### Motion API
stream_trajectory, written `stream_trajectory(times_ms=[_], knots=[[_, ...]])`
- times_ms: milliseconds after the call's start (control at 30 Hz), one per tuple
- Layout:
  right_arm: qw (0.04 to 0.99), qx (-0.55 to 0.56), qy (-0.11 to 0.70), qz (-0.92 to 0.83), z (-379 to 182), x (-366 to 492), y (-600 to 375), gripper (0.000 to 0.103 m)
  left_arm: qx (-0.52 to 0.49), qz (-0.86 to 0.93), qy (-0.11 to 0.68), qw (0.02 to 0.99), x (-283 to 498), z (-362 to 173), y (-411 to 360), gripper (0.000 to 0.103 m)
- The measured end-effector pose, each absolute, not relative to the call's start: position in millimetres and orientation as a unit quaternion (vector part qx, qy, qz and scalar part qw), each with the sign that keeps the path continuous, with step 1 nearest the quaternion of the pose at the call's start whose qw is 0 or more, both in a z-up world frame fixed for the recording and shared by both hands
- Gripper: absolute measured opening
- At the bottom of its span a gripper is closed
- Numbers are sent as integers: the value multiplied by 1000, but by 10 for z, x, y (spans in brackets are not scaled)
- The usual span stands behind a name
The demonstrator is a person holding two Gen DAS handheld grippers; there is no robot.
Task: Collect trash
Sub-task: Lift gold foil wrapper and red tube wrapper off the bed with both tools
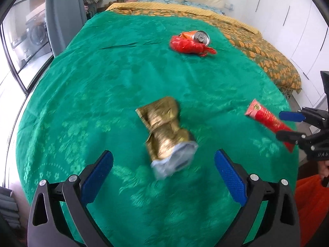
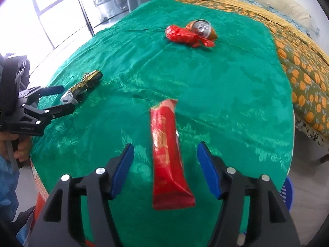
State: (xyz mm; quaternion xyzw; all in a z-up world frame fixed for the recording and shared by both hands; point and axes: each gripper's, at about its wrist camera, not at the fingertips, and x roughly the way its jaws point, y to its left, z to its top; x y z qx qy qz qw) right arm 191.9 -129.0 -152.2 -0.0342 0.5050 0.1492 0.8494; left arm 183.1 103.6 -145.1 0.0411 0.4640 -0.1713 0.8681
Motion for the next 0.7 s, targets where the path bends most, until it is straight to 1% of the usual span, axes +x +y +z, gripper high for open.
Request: stream_trajectory(times_ms=[67,100,133,233,267,300,333,367,400,433,467,567,700], knots=[[846,-38,510,151,-1513,2001,-1240,61,52,-160,468,868,1897,-1465,965,98],[844,-40,514,150,-1516,2040,-1220,57,55,-157,470,867,1917,-1472,945,98],[838,-44,523,149,-1542,2098,-1197,56,56,-155,472,866,1940,-1481,926,96],[829,-35,539,144,-1608,2213,-1207,49,58,-148,480,863,1976,-1501,915,88],[828,-28,540,146,-1616,2229,-1222,43,57,-147,481,862,1977,-1502,918,85],[828,-22,541,148,-1620,2235,-1237,32,54,-149,481,862,1977,-1501,921,83],[828,-21,540,149,-1621,2228,-1246,25,52,-149,482,862,1973,-1504,923,77],[831,-21,536,148,-1611,2213,-1248,20,53,-147,483,862,1973,-1514,921,67],[834,-23,531,146,-1595,2190,-1251,16,54,-145,484,861,1973,-1526,919,59],[838,-25,526,145,-1576,2157,-1253,16,56,-143,486,860,1972,-1539,916,45],[840,-23,522,146,-1557,2130,-1255,16,61,-136,483,863,1964,-1537,916,39],[848,-14,509,148,-1481,2053,-1279,15,49,-142,478,866,1925,-1498,936,37],[854,11,497,151,-1403,1998,-1331,15,53,-146,460,874,1788,-1401,896,37]])
